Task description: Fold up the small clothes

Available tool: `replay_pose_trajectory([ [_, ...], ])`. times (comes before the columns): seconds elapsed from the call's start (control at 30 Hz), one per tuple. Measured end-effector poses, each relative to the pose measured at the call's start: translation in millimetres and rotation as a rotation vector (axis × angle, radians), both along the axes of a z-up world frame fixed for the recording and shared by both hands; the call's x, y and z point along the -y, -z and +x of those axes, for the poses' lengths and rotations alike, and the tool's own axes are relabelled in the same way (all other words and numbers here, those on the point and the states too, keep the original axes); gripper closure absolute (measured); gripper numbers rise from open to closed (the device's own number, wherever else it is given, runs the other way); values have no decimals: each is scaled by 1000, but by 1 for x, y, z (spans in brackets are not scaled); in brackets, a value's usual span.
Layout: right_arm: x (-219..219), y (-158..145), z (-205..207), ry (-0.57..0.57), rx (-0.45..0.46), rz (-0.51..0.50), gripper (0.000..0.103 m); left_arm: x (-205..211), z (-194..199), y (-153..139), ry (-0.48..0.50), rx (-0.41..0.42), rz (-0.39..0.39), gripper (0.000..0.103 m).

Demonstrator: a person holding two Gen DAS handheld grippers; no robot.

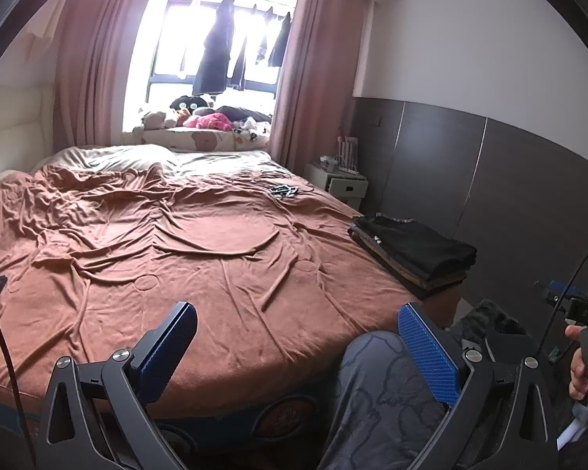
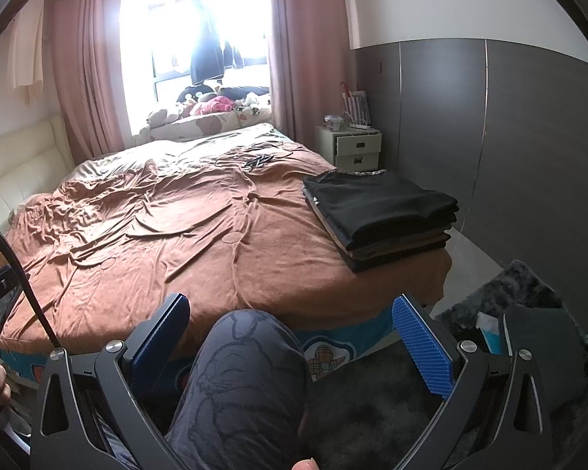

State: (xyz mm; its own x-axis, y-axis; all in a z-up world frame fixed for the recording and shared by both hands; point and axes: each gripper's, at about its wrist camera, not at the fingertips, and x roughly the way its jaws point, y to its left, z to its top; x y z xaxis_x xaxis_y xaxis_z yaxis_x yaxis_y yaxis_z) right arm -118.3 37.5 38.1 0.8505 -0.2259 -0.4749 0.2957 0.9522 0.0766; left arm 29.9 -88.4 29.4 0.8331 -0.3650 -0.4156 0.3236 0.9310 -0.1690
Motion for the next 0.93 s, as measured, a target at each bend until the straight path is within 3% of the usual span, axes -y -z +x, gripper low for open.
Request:
replay_pose_trajectory([
  [0.93, -1, -4, 1, -25, 15, -32, 0, -7, -18, -12, -29, 50, -9, 0],
])
